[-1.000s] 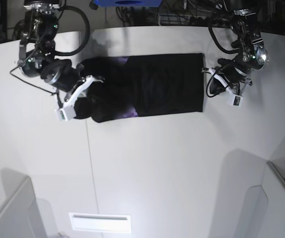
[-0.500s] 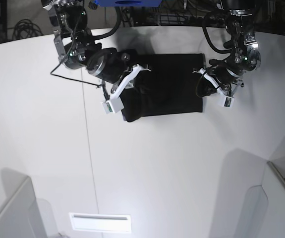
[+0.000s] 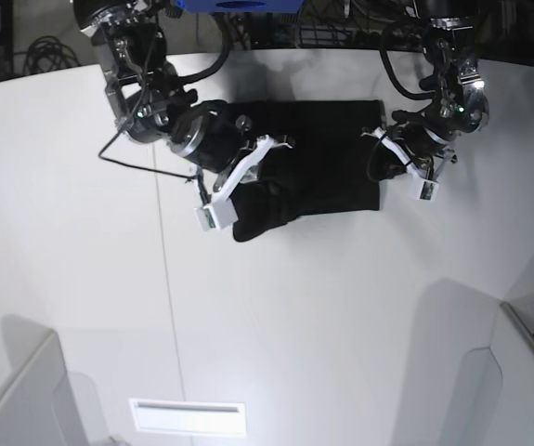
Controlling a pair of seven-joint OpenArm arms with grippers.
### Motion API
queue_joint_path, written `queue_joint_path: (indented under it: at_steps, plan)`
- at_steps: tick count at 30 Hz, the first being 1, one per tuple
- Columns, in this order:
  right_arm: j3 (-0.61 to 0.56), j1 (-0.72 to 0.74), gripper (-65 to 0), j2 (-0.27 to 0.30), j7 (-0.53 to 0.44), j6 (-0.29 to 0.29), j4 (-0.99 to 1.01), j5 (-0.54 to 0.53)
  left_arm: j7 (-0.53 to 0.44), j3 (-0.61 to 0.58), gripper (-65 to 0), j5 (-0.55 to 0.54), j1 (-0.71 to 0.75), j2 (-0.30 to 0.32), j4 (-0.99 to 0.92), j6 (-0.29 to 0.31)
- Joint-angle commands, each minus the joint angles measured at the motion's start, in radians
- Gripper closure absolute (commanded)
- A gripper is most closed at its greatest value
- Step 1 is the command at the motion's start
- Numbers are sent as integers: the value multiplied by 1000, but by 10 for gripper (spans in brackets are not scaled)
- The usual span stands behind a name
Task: Fold the T-shirt properly
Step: 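Lift the strip end with the right gripper and fold it toward the left gripper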
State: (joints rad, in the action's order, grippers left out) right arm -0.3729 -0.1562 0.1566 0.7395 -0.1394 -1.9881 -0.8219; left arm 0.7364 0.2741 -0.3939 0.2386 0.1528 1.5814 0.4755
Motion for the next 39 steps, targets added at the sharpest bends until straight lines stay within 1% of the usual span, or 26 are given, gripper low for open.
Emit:
queue_joint_path:
  at_steps: [1,4,7,8,10,12,16,18,21,22,24,28,30,39]
  plan:
    - [16,2,0,5,-25,7,-27,-7,42,1,0,28,9,4,1,-4]
    - [39,-27,0,8,-38,13,-32,-7,42,3,0,28,9,6,1,-4]
    - [36,-35,0,8,-80,16,-32,-7,42,3,0,28,9,6,1,-4]
    - [30,-41,0,8,-99,25,-32,-7,42,1,0,28,9,6,1,-4]
    - [27,-56,0,8,-153,67,-38,-7,42,1,0,28,9,6,1,-4]
    - [27,-73,0,8,-188,90,-44,-7,44,1,0,28,9,6,1,-4]
    - [25,-98,0,8,-229,100,-44,-7,44,1,0,28,11,6,1,-4]
    - [25,-108,0,8,-283,108,-46,-6,44,1,0,28,11,6,1,-4]
    - [27,-122,0,10,-331,162,-46,-7,42,3,0,28,18,6,1,-4]
    - [27,-130,0,10,-331,174,-46,-7,41,3,0,28,21,6,1,-4]
    - [24,-142,0,8,-329,180,-46,-7,41,3,0,28,21,6,1,-4]
    - [-16,-158,0,8,-334,183,-46,-7,41,3,0,28,21,6,1,-4]
    - [-34,-150,0,8,-334,183,-46,-7,42,-2,0,28,23,6,1,-4]
    - [-53,-84,0,4,-326,177,-37,-7,39,-5,0,22,43,3,7,-2]
